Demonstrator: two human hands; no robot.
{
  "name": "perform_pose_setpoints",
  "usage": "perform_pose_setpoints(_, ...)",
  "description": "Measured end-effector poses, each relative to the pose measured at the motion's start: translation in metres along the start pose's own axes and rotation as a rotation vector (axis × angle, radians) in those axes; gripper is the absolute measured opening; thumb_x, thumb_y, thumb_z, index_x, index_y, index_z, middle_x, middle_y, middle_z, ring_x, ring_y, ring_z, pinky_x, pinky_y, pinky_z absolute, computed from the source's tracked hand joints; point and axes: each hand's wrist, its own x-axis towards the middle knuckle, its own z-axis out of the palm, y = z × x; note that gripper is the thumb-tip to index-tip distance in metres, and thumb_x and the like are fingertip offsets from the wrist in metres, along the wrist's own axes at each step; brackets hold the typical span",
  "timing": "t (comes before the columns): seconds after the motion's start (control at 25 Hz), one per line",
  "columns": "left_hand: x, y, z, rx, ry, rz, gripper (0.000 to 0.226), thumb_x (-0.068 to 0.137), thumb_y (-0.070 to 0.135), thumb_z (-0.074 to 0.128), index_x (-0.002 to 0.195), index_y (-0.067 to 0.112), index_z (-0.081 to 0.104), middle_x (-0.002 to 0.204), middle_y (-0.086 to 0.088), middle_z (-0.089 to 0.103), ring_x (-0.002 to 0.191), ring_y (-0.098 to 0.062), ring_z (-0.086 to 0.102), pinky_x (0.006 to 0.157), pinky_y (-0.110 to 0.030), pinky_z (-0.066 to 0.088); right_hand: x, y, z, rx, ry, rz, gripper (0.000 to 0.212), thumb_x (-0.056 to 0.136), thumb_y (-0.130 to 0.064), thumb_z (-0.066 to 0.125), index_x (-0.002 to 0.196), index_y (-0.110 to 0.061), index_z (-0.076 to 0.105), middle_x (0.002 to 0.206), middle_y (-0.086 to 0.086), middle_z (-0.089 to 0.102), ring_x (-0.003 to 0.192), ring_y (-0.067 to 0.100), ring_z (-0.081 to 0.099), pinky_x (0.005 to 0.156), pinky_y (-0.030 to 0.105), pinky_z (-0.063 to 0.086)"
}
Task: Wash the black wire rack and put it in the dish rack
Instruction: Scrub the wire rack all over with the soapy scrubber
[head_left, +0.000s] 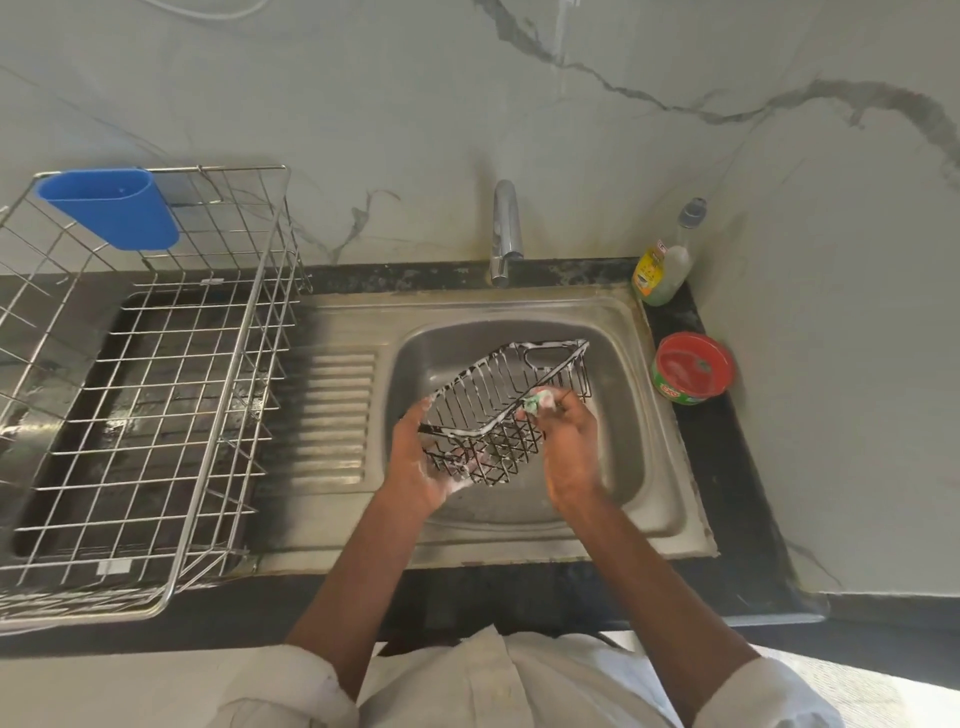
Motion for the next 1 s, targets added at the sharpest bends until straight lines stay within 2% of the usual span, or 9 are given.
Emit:
perform_pose_setpoints(0.08, 0.003, -0.003, -0.004, -0.07, -0.008, 0.098, 0.086, 0.062, 0.041, 0.095, 0.139, 0.017, 0.064, 0.139, -0.019, 0.065, 0.118, -0.047, 0.066, 0.095, -0.067, 0.056, 0.004, 0.0, -0.012, -0.208, -0.048, 0.005, 0.016, 0.1, -0.001, 0.059, 0.106, -0.01, 0.071, 0.1, -0.001, 0.072, 0.09, 0.014, 0.066, 0.081, 0.03, 0.061)
perform_pose_setpoints(0.16, 0.005, -0.004, -0.007, -0.07, 0.007, 0.191, 0.048, 0.089, 0.029, 0.078, 0.132, 0.013, 0.064, 0.124, -0.019, 0.07, 0.104, -0.04, 0.071, 0.103, -0.063, 0.054, 0.006, -0.009, -0.028, -0.587, 0.102, -0.089, 0.018, 0.098, -0.008, 0.065, 0.105, -0.02, 0.075, 0.097, -0.007, 0.076, 0.087, 0.01, 0.069, 0.072, 0.029, 0.06)
perform_pose_setpoints(0.28, 0.01, -0.005, -0.017, -0.075, -0.047, 0.302, 0.035, 0.102, 0.034, 0.07, 0.129, 0.014, 0.064, 0.097, -0.016, 0.065, 0.085, -0.036, 0.071, 0.081, -0.053, 0.06, 0.0, -0.037, -0.03, -0.757, 0.28, -0.255, 0.023, 0.092, -0.012, 0.069, 0.105, -0.028, 0.08, 0.094, -0.012, 0.078, 0.085, 0.005, 0.072, 0.067, 0.02, 0.053)
perform_pose_setpoints(0.44, 0.007, -0.01, -0.026, -0.015, -0.16, 0.381, 0.065, 0.101, 0.063, 0.055, 0.142, 0.014, 0.059, 0.111, -0.02, 0.073, 0.096, -0.037, 0.074, 0.087, -0.053, 0.058, -0.025, -0.052, 0.041, -0.588, -0.18, -0.113, 0.023, 0.088, -0.001, 0.077, 0.101, -0.02, 0.079, 0.101, -0.004, 0.078, 0.078, 0.009, 0.076, 0.067, 0.022, 0.062)
perform_pose_setpoints(0.56, -0.002, -0.003, -0.025, -0.001, -0.254, 0.415, 0.07, 0.097, 0.069, 0.053, 0.138, 0.014, 0.067, 0.128, -0.024, 0.073, 0.108, -0.039, 0.073, 0.094, -0.051, 0.059, -0.019, -0.029, 0.082, -0.713, -0.207, -0.066, 0.02, 0.081, 0.003, 0.082, 0.082, -0.016, 0.076, 0.094, 0.005, 0.078, 0.079, 0.012, 0.076, 0.074, 0.032, 0.065)
perform_pose_setpoints(0.64, -0.004, 0.001, -0.022, 0.019, -0.293, 0.414, 0.065, 0.099, 0.065, 0.048, 0.126, 0.014, 0.076, 0.121, -0.018, 0.077, 0.104, -0.033, 0.075, 0.083, -0.042, 0.063, -0.014, -0.018, 0.096, -0.68, -0.208, -0.002, 0.017, 0.081, 0.005, 0.08, 0.083, -0.011, 0.077, 0.091, 0.009, 0.078, 0.076, 0.017, 0.077, 0.073, 0.036, 0.066)
perform_pose_setpoints(0.72, -0.001, 0.004, -0.022, 0.034, -0.287, 0.407, 0.068, 0.097, 0.069, 0.051, 0.135, 0.016, 0.071, 0.124, -0.016, 0.077, 0.109, -0.033, 0.073, 0.078, -0.042, 0.063, -0.018, -0.014, 0.106, -0.632, -0.221, 0.017, 0.017, 0.082, 0.006, 0.078, 0.087, -0.01, 0.079, 0.088, 0.007, 0.078, 0.075, 0.02, 0.078, 0.072, 0.04, 0.066)
perform_pose_setpoints(0.88, 0.01, 0.013, -0.023, 0.104, -0.313, 0.435, 0.091, 0.078, 0.079, 0.074, 0.148, 0.023, 0.062, 0.134, -0.02, 0.071, 0.119, -0.041, 0.067, 0.097, -0.06, 0.054, -0.025, -0.017, 0.091, -0.785, -0.373, -0.091, 0.023, 0.074, 0.009, 0.08, 0.084, -0.011, 0.08, 0.076, -0.005, 0.075, 0.063, 0.003, 0.069, 0.066, 0.023, 0.061)
perform_pose_setpoints(1.0, 0.014, 0.023, -0.019, 0.102, -0.328, 0.459, 0.095, 0.074, 0.077, 0.079, 0.148, 0.02, 0.062, 0.147, -0.023, 0.062, 0.111, -0.038, 0.072, 0.087, -0.05, 0.06, -0.026, -0.022, 0.079, -0.929, -0.479, -0.053, 0.022, 0.077, 0.006, 0.081, 0.081, -0.015, 0.077, 0.089, -0.006, 0.075, 0.071, -0.002, 0.066, 0.069, 0.019, 0.058)
